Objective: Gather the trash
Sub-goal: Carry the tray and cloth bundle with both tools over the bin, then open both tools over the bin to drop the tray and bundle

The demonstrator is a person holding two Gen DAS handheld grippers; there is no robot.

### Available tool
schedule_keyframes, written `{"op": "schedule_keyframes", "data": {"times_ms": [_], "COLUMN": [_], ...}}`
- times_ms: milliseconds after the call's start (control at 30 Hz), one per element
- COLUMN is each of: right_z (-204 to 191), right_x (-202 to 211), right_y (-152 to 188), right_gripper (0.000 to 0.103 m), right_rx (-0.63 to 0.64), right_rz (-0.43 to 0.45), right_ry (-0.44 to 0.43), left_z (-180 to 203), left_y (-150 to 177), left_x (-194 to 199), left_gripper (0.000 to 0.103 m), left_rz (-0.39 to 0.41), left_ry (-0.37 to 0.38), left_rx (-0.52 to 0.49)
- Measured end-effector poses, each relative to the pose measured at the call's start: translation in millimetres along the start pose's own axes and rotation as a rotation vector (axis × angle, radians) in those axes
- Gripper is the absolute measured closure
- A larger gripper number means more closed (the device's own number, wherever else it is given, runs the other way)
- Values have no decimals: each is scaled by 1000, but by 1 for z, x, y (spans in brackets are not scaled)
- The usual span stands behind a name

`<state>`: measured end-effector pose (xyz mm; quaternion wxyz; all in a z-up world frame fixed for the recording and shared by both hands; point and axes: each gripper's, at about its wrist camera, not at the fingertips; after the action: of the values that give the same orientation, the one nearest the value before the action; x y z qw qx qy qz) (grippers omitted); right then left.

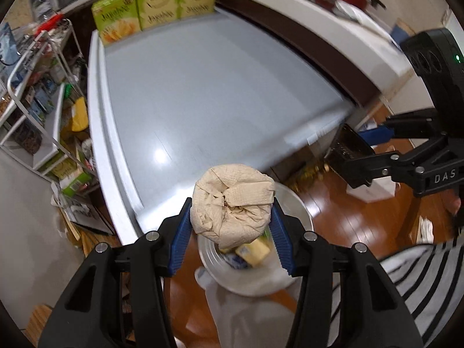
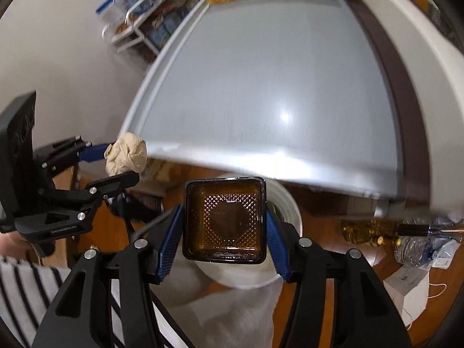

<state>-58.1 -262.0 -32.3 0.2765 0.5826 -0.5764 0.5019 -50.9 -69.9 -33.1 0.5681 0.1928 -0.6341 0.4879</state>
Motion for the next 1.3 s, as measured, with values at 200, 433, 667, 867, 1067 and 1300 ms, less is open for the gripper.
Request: {"op": "schedule_keyframes", "data": {"times_ms": [200, 433, 667, 867, 1067, 1300], "right_z": [-1, 2, 12, 13, 18, 24], "right_x": [-37, -78, -103, -112, -113, -108], "right_y": [28, 41, 45, 45, 46, 46], "right_gripper": [50, 50, 50, 49, 35, 17], "right_rx": [2, 4, -38, -40, -78, -126], "right_rz": [-90, -154, -170, -175, -167, -143], "right_ry": [19, 53, 70, 79, 81, 78], "left_z": [12, 10, 13, 16, 10, 8], "left_y": [28, 42, 45, 45, 46, 46], "left_x": [-27, -66, -91, -98, -94, -94], "left_gripper": [51, 51, 51, 48, 20, 7], "left_rz": [-88, -154, -188, -210, -198, -202], "left_ry": [-1, -16, -31, -22, -17, -27], "left_rx": [-13, 7, 11, 23, 25, 24]}}
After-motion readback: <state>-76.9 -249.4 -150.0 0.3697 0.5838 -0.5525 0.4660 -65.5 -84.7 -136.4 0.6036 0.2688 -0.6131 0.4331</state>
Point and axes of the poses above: each gripper's, at about its wrist camera, not at the fingertips, and x roughly against the way its jaws point, z to its right, y to its underside, and after that the axes turned 1 degree about x, right-handed
